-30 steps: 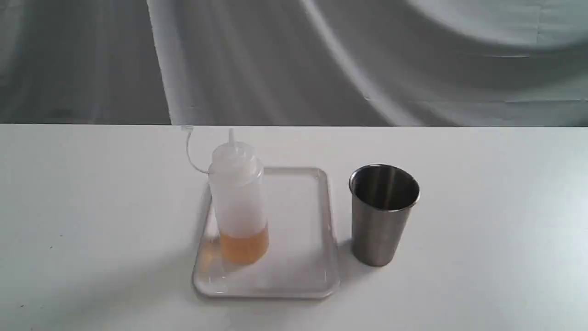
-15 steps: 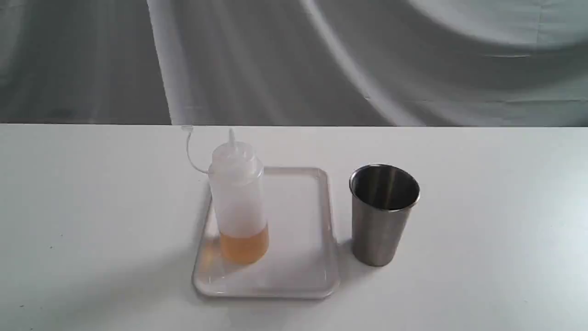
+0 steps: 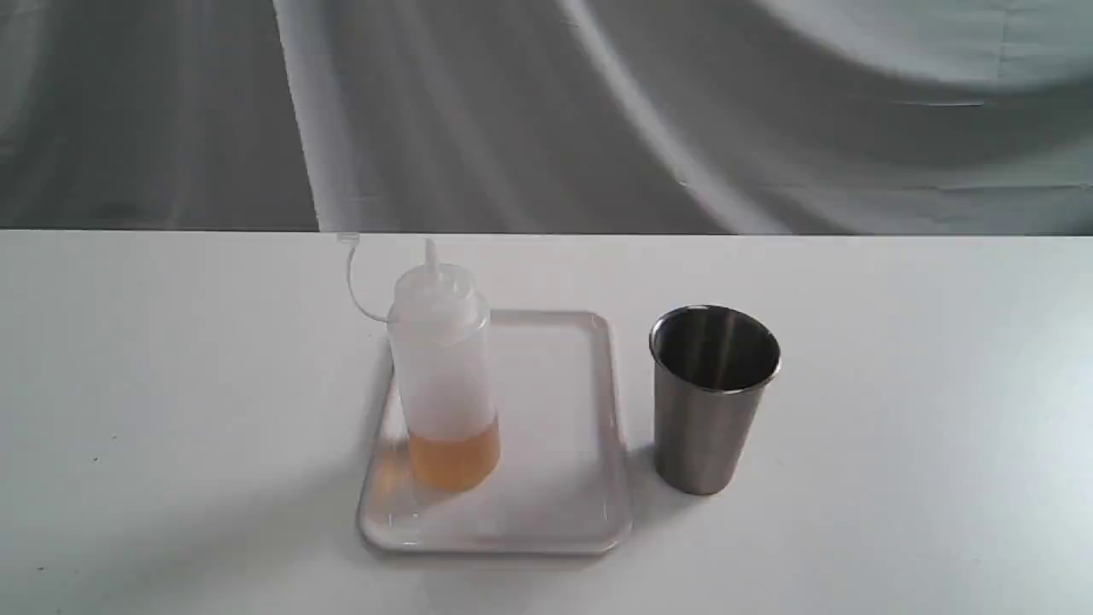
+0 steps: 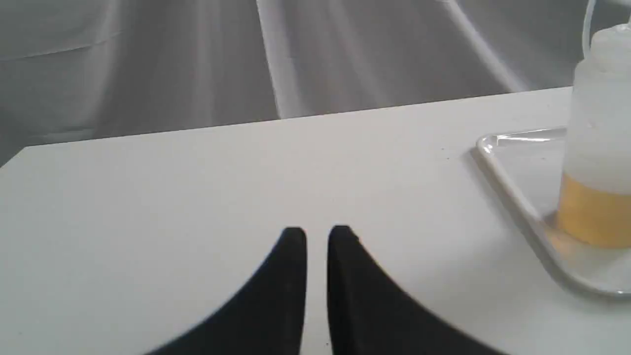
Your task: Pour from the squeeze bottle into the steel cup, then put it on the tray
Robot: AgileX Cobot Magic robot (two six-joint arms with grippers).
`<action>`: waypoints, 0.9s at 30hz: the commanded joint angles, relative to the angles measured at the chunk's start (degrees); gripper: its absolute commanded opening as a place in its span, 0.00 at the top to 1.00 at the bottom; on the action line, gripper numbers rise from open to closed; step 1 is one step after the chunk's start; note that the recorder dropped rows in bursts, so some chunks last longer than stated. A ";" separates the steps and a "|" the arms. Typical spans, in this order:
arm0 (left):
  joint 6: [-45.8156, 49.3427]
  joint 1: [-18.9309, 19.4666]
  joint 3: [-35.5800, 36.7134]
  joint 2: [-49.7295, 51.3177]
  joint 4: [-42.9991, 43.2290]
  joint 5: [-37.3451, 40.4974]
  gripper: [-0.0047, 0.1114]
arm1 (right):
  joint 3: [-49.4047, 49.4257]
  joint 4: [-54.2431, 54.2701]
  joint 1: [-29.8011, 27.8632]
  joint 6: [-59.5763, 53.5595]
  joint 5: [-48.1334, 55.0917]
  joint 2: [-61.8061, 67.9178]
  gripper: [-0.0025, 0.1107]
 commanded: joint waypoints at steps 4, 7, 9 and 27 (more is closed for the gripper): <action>-0.10 -0.06 0.25 -0.28 0.14 -0.41 0.89 | 0.15 -0.21 -0.18 0.26 0.25 -0.33 0.98; -0.10 -0.06 0.25 -0.28 0.14 -0.41 0.89 | 0.15 -0.09 0.59 0.41 0.33 -0.33 0.98; -0.10 -0.06 0.25 -0.28 0.14 -0.41 0.89 | 0.15 -0.09 2.47 0.41 0.33 -0.33 0.98; -0.10 -0.06 0.25 -0.28 0.14 -0.41 0.89 | 0.15 -0.20 8.47 0.41 0.33 -0.33 0.98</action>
